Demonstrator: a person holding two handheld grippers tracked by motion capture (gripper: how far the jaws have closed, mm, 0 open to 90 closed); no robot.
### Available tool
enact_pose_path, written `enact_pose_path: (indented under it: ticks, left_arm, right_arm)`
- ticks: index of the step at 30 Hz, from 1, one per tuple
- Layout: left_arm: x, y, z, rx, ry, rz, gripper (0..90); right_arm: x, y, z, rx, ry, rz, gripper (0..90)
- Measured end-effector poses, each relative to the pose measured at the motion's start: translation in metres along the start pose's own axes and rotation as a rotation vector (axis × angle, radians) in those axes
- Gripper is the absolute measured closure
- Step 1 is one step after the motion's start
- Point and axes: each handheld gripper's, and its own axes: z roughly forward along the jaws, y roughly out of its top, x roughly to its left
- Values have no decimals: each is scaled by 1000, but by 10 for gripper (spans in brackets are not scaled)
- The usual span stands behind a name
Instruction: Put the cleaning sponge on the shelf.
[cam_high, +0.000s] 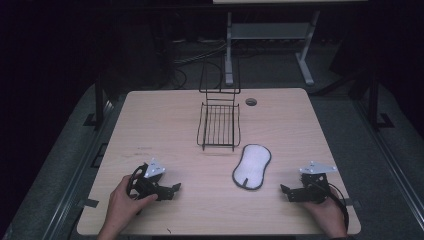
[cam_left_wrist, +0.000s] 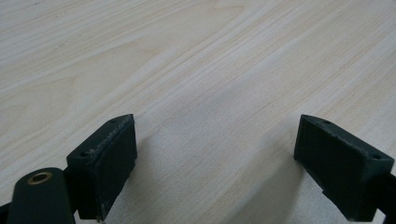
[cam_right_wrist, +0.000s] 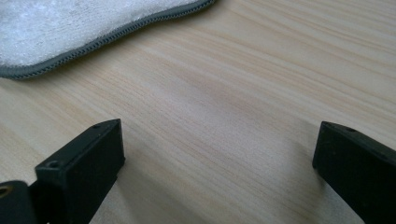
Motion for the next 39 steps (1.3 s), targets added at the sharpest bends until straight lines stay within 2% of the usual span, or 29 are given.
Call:
enact_pose_path:
  ticks: [1,2,3,5,8,9,10,11,12,14,15,17,20,28,32,36,37,39]
  left_arm:
    - [0,0,0,-1,0,-2,123]
    - [0,0,0,-1,-1,-1,123]
    - [0,0,0,-1,-1,-2,123]
    - [0,0,0,-1,-1,-2,123]
    - [0,0,0,-2,0,-2,123]
    - [0,0,0,-2,0,-2,123]
    - [0,0,0,-1,0,-2,123]
    - [0,0,0,0,-1,-1,123]
    - [0,0,0,-1,-1,-1,123]
    - [0,0,0,-2,-1,-2,123]
    - [0,0,0,-1,-1,-2,123]
    - [0,0,0,-2,-1,-2,123]
    - [0,0,0,-1,-1,-2,123]
    - [0,0,0,-2,-1,-3,124]
    - [0,0,0,1,-1,0,123]
    - [0,0,0,-3,-1,-4,123]
    - [0,0,0,-2,-1,-4,123]
    - [0,0,0,-3,-1,-4,123]
  right_arm:
    - [-1,1,-1,4,1,0,73]
    - [-1,1,-1,4,1,0,73]
    - [-1,3,-4,0,6,5,172]
    - [-2,4,-6,-1,12,14,179]
    - [-1,9,-12,-13,27,16,322]
    - [-1,9,-12,-13,27,16,322]
    - [-1,14,-15,-24,44,8,430]
    - [-1,14,-15,-24,44,8,430]
    - [0,20,-17,-36,65,4,566]
    - [1,26,-18,-51,73,-9,678]
    - [1,26,-18,-51,73,-9,678]
    - [3,32,-18,-67,92,-13,786]
    - [3,40,-17,-70,117,-11,896]
    - [2,64,-5,-67,167,-33,898]
    - [-1,81,6,-73,174,-48,898]
    - [-2,90,13,-85,176,-54,898]
    - [-3,95,19,-68,185,-53,898]
    - [-3,97,22,-69,187,-53,898]
